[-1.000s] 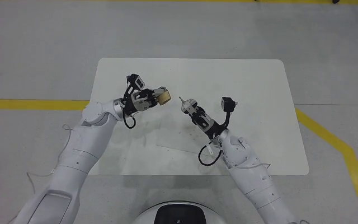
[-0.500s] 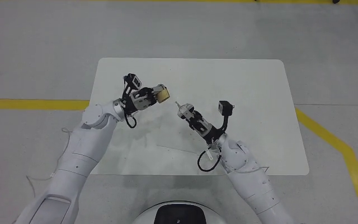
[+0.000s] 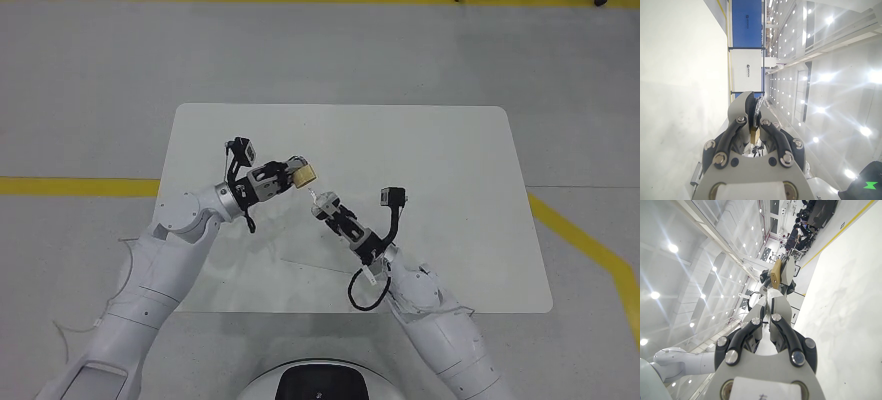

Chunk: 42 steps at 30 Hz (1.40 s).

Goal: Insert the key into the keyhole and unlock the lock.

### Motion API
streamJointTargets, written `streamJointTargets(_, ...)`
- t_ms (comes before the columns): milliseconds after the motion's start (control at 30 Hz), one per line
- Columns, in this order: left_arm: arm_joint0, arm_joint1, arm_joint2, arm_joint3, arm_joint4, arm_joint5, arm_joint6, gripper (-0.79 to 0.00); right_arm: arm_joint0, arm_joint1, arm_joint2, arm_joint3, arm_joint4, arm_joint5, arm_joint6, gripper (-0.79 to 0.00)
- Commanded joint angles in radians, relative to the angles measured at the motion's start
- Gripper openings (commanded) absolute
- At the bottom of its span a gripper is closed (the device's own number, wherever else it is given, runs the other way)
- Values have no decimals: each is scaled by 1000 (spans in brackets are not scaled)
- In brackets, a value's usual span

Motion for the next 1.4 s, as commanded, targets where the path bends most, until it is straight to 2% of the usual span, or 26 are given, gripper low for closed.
streamJointTargets(0, 2, 1, -2, -2, 2, 4, -1, -785, -2, -1, -3, 0, -7, 2, -5, -785)
streamJointTargets(700, 2, -2, 5, -1, 55, -4, 12, -785, 11, -16, -16, 20, -92, 53, -94, -785)
streamJointTargets(1233, 10, -5, -2, -4, 60, -18, 49, -785, 8, -28, -19, 20, -135, 55, -158, -785)
streamJointTargets(1367, 12, -6, -7, -4, 38, -15, 47, -785, 1, -27, -25, 11, -88, 37, -87, -785)
